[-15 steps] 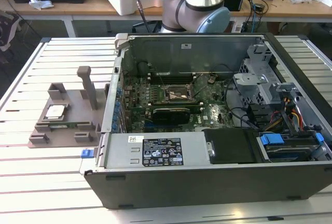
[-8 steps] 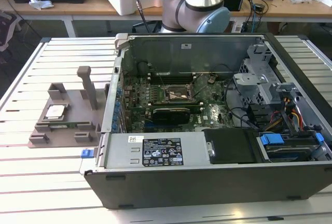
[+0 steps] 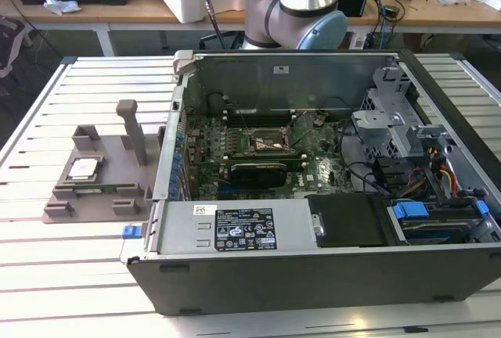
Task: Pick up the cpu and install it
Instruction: 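Reach for the cpu, then pick up the cpu and move it towards the insertion slot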
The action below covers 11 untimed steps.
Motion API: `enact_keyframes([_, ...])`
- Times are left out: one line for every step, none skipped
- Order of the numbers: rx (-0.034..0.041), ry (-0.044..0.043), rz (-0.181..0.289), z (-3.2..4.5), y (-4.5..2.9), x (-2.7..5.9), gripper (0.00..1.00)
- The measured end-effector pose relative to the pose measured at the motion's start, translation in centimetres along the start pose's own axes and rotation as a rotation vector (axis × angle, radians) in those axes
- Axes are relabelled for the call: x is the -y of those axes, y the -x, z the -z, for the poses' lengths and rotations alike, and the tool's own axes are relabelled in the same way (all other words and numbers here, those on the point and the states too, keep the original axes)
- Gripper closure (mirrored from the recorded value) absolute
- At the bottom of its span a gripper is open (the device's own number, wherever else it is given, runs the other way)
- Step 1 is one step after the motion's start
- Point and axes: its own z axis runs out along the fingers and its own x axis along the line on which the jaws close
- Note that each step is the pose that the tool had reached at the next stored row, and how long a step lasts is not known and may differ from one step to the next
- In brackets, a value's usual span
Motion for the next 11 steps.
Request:
enact_keyframes([0.0000, 0.0000, 0.000, 0.00, 0.00, 0.00, 0.89])
enact_keyframes([0.0001, 0.0000, 0.000, 0.00, -0.01, 0.00, 0.89])
enact_keyframes([0.0000, -0.0001, 0.000, 0.00, -0.02, 0.00, 0.89])
enact_keyframes([0.0000, 0.0000, 0.000, 0.00, -0.02, 0.00, 0.89])
enact_keyframes([0.0000, 0.0000, 0.000, 0.00, -0.03, 0.00, 0.89])
enact_keyframes([0.0000, -0.0001, 0.000, 0.00, -0.04, 0.00, 0.83])
enact_keyframes([0.0000, 0.0000, 0.000, 0.00, -0.04, 0.00, 0.76])
enact_keyframes([0.0000, 0.0000, 0.000, 0.00, -0.05, 0.00, 0.76])
enact_keyframes([0.0000, 0.0000, 0.000, 0.00, -0.06, 0.01, 0.76])
enact_keyframes([0.0000, 0.0000, 0.000, 0.00, -0.07, 0.00, 0.69])
enact_keyframes([0.0001, 0.0000, 0.000, 0.00, -0.08, 0.01, 0.63])
